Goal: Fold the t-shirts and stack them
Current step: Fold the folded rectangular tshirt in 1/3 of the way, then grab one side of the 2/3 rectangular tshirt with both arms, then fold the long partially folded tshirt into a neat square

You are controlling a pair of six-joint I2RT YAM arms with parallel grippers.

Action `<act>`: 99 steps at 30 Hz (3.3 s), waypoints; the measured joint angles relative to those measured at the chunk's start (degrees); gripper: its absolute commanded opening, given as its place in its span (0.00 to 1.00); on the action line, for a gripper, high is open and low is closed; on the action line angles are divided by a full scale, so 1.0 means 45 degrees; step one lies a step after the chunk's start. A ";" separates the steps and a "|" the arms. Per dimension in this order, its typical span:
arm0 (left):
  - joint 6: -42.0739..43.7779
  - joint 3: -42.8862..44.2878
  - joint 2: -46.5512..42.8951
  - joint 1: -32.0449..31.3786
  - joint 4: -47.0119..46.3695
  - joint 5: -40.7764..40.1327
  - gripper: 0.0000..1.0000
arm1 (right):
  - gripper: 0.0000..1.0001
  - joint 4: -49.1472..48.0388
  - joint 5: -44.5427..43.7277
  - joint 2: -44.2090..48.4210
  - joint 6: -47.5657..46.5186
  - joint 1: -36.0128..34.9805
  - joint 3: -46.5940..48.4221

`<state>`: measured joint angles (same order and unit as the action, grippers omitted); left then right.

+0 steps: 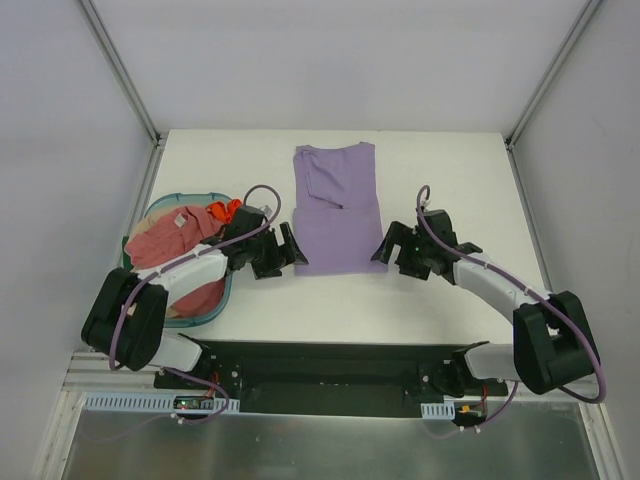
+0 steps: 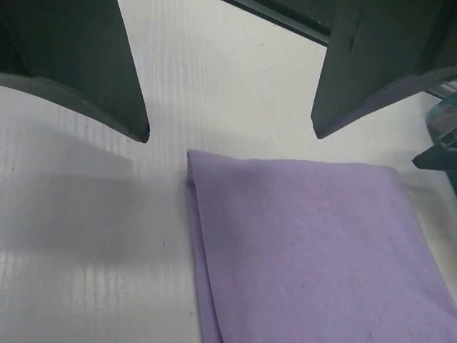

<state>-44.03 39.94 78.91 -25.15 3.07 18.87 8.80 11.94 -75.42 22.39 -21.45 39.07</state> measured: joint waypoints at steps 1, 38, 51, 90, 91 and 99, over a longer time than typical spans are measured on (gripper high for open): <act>-0.0010 0.0019 0.0233 0.0000 -0.0058 -0.0005 0.79 | 0.96 -0.0146 -0.0034 0.0000 0.0078 0.0000 -0.0063; 0.0024 0.1049 0.3317 -0.0092 -0.0335 0.0500 0.00 | 0.01 -0.1695 -0.0058 -0.2127 0.1574 0.0000 -0.0345; -0.0306 -0.2021 -0.4507 -0.2234 0.1889 0.0019 0.00 | 0.01 0.2142 0.2594 0.4318 0.1583 -0.0967 -0.1778; 0.0719 0.2467 -0.4930 -0.1355 0.4396 -0.2531 0.00 | 0.01 0.6295 0.2375 0.5158 0.0602 -0.0185 0.3716; 0.0782 0.2540 -0.4677 -0.1185 0.4260 -0.2409 0.00 | 0.01 0.6105 0.2331 0.4979 0.0539 -0.0068 0.3789; 0.1064 0.3385 -0.2346 -0.0209 0.3560 -0.1530 0.00 | 0.01 0.4765 0.2521 0.3274 0.0355 0.0918 0.3842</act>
<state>-39.24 55.18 68.36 -26.09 19.09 11.99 30.24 23.29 -60.69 23.99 -17.32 56.36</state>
